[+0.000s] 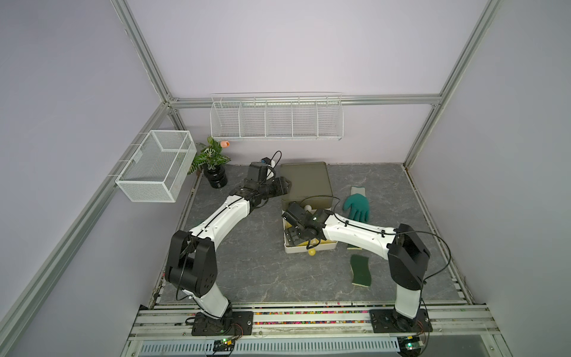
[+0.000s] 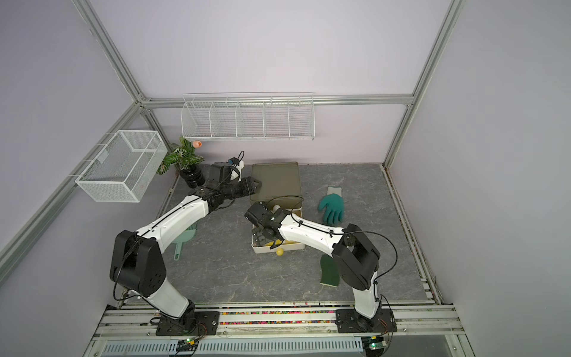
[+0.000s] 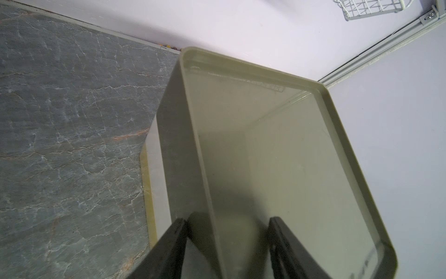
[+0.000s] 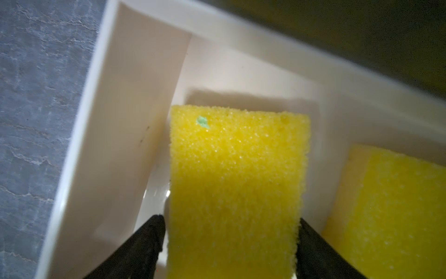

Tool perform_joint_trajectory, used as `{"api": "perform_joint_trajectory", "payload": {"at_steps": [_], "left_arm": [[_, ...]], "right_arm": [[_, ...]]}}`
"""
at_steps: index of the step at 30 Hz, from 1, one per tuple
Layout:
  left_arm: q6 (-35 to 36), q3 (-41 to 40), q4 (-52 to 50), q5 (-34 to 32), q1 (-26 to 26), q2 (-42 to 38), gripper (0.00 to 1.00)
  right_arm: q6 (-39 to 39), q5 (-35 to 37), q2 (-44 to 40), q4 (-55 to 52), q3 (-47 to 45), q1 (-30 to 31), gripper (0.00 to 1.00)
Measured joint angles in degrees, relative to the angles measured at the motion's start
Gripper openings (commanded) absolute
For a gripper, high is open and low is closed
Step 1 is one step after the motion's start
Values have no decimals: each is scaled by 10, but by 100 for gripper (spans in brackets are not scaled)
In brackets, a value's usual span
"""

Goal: Take the sponge out of the drawer
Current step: Pick up the sponge from the drawer.

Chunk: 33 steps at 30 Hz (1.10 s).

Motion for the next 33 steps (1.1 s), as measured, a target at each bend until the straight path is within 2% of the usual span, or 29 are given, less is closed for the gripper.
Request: {"api": "perform_joint_trajectory", "payload": {"at_steps": [6, 13, 23, 33], "left_arm": [[0, 0, 0, 0, 0, 0, 58], [0, 0, 0, 0, 0, 0, 58], [0, 0, 0, 0, 0, 0, 58], [0, 0, 0, 0, 0, 0, 58]], "right_arm": [[0, 1, 0, 0, 0, 0, 74], [0, 10, -14, -1, 0, 0, 73], [0, 16, -79, -4, 1, -6, 72], [-11, -2, -109, -15, 3, -7, 71]]}}
